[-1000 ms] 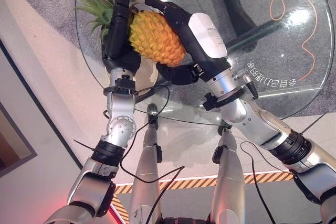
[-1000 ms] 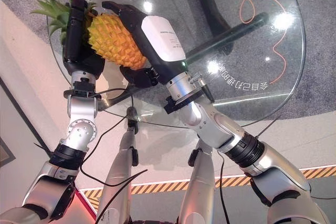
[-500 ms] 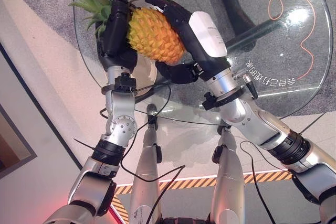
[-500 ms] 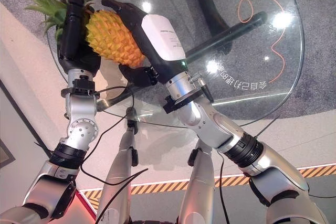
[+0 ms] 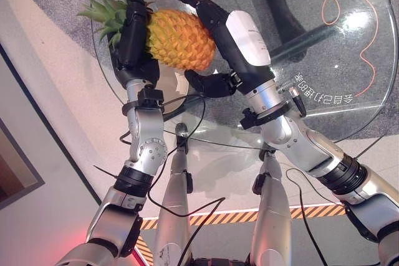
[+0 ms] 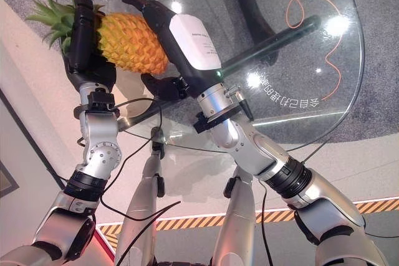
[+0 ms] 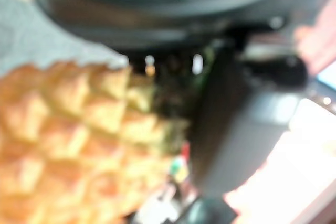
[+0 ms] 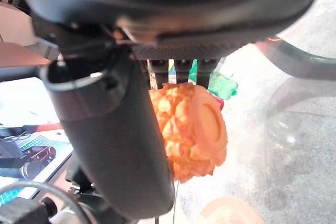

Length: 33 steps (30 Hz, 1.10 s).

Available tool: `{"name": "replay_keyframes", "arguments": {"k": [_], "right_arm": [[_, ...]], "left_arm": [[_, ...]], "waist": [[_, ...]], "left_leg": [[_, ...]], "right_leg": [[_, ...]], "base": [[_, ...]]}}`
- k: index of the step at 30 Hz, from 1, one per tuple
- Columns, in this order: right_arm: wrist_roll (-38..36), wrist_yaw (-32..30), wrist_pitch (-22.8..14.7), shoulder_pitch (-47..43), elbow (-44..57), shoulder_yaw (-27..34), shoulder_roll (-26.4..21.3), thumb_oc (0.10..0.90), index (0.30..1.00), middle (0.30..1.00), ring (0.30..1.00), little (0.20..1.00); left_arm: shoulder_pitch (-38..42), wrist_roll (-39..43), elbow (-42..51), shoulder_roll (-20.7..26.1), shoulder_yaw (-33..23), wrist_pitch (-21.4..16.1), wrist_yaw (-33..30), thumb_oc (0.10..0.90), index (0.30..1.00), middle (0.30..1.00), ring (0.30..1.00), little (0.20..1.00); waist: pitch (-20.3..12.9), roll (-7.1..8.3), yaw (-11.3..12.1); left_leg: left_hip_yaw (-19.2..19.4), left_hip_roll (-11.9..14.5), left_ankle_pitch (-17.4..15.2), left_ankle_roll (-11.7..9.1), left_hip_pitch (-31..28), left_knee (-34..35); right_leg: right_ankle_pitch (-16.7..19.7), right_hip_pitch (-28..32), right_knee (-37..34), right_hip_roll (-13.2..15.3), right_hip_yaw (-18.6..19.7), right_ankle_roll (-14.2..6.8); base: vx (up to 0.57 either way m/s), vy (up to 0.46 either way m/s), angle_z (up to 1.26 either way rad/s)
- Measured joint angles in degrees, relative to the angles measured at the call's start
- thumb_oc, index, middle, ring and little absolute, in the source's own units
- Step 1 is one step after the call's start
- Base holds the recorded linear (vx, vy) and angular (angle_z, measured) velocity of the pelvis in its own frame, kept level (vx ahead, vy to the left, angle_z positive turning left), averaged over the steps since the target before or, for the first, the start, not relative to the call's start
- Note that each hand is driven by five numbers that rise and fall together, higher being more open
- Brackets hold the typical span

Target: Pick up the fruit to the plate

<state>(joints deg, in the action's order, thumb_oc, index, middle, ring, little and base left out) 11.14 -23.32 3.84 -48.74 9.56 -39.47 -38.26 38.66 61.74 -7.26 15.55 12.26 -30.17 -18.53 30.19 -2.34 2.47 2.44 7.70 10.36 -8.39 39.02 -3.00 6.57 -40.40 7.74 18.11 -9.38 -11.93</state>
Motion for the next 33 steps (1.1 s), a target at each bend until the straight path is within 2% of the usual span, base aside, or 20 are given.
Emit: {"name": "replay_keyframes", "arguments": {"k": [9,14,21,27,33], "right_arm": [[0.0,0.0,0.0,0.0,-0.7,0.1,0.5,0.800,0.900,0.900,0.900,0.900],[0.0,-0.3,0.0,0.1,-0.7,1.3,0.4,0.800,0.900,0.900,0.900,0.900],[0.0,-4.5,0.9,0.1,-1.1,7.2,0.4,0.800,0.900,0.900,0.900,0.900],[0.0,-6.2,0.9,1.1,-4.6,7.8,0.4,0.800,0.900,0.900,0.900,0.900],[0.0,-8.1,0.9,5.8,-4.9,8.4,0.3,0.800,0.900,0.900,0.900,0.900]], "left_arm": [[0.0,-3.9,0.0,-1.2,-0.7,-0.3,-5.1,0.100,0.300,0.300,0.300,0.200],[-0.2,-4.8,0.0,-1.2,-3.7,-1.0,-8.2,0.100,0.300,0.300,0.300,0.200],[-1.6,-6.7,-0.6,-1.1,-6.9,-2.7,-12.7,0.100,0.300,0.300,0.300,0.200],[-1.6,-10.5,-0.9,-1.2,-6.9,-2.8,-15.3,0.100,0.300,0.300,0.300,0.200],[-1.8,-14.9,-1.1,-1.1,-6.9,-2.9,-19.0,0.100,0.300,0.300,0.300,0.200]], "waist": [[0.0,0.00,0.4],[0.0,0.00,0.2],[0.0,0.00,0.4],[0.0,0.01,0.3],[0.0,0.02,0.1]], "left_leg": [[0.0,0.0,0.0,0.0,0.0,0.0],[0.0,0.0,0.0,0.0,0.0,0.0],[0.0,0.0,0.1,0.1,-0.1,-0.1],[-0.1,0.0,0.3,0.2,-0.1,-0.4],[-0.3,0.0,0.3,0.2,-0.1,-1.2]], "right_leg": [[0.0,0.0,0.0,0.0,0.0,0.0],[0.0,0.0,0.0,0.0,0.0,0.0],[0.0,0.1,0.3,0.0,0.0,0.0],[0.0,0.1,0.9,0.0,0.0,0.0],[-0.1,0.3,1.5,0.0,0.0,0.0]], "base": [[0.00,0.000,0.00],[0.00,0.000,0.00],[-0.04,-0.011,0.01],[-0.05,-0.018,0.01],[-0.02,-0.006,0.00]]}}
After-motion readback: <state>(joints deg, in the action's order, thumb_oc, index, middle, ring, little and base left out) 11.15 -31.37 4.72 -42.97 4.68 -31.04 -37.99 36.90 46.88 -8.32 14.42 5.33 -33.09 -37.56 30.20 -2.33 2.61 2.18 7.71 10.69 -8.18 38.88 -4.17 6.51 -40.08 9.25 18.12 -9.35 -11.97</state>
